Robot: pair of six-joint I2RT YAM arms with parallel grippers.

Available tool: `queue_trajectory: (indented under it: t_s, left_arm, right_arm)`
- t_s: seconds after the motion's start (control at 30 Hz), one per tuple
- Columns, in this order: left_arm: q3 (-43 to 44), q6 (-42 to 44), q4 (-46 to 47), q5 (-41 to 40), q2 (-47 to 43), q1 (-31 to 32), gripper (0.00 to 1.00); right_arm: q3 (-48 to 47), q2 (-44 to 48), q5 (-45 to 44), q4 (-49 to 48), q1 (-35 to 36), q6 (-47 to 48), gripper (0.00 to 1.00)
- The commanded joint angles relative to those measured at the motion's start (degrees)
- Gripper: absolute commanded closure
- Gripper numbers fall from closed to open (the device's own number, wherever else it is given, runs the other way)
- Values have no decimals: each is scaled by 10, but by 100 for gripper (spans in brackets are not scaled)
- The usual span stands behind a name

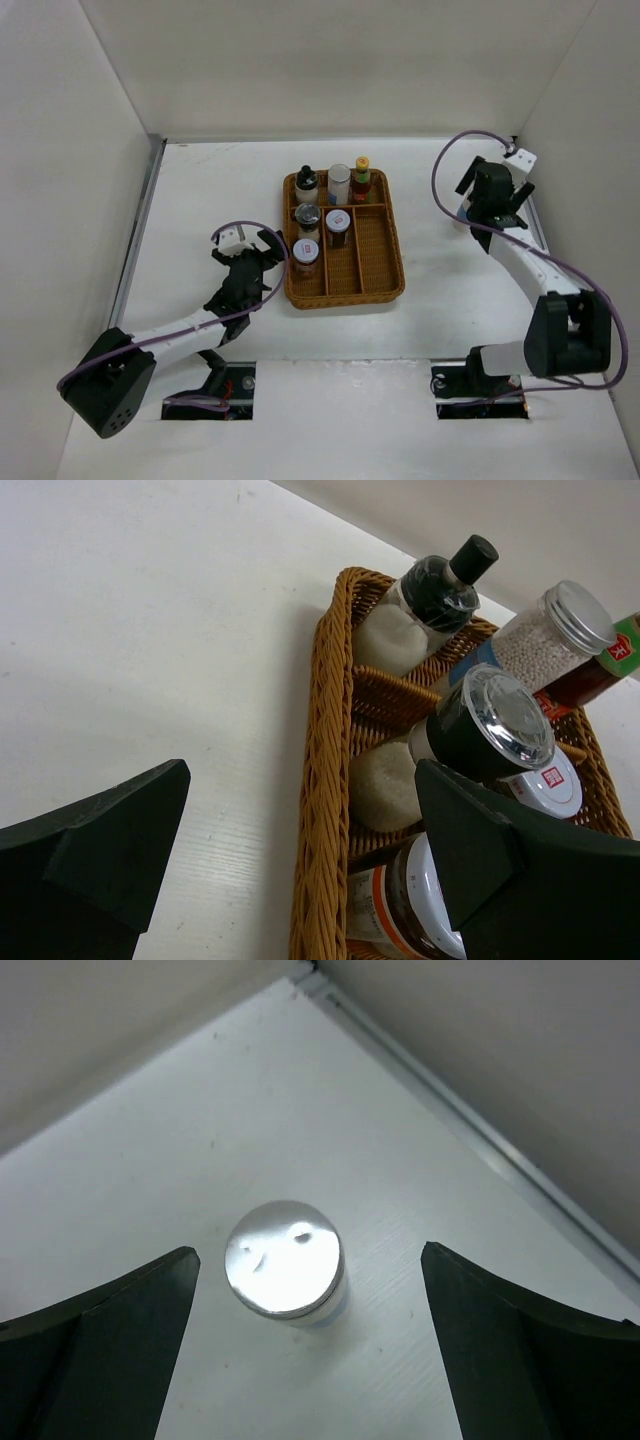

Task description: Organize the condiment bottles

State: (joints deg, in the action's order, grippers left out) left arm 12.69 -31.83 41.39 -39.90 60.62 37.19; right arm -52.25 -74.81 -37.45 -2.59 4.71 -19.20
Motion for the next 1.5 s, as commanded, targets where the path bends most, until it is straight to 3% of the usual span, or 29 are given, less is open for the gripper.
queue_trajectory:
  t_s: [0.0, 0.23, 0.4, 0.47, 0.53, 0.7, 0.9, 1.3, 1.37, 1.47]
  left_arm:
    - [8, -8, 26, 12, -2, 3, 0]
    - [12, -12, 27, 23, 8, 6, 0]
    - [8, -13, 34, 18, 8, 5, 0]
    - [5, -13, 34, 11, 3, -2, 0]
    - [1, -14, 34, -7, 2, -6, 0]
    - [-2, -16, 34, -40, 4, -16, 0]
    - [-8, -19, 30, -40, -2, -43, 0]
    - [19, -47, -31, -22, 13, -62, 0]
    - [29, -53, -50, -21, 16, -62, 0]
    - [54, -58, -88, -26, 33, -57, 0]
  right_arm:
    - [-43, -46, 90, 30, -15, 21, 0]
    - [-66, -120, 126, 9, -60, 7, 0]
    - [-58, -115, 123, -36, -35, 14, 41]
    - [-44, -70, 95, -59, -8, 19, 48]
    - [-42, -21, 64, -65, 32, 30, 49]
    - [-52, 44, 56, -69, 166, 50, 49]
    - [-64, 9, 78, -101, 291, 53, 48]
    - [-46, -135, 53, -166, 346, 71, 46]
    - [-41, -152, 39, -179, 357, 82, 38]
    - [-33, -157, 31, -186, 368, 80, 14]
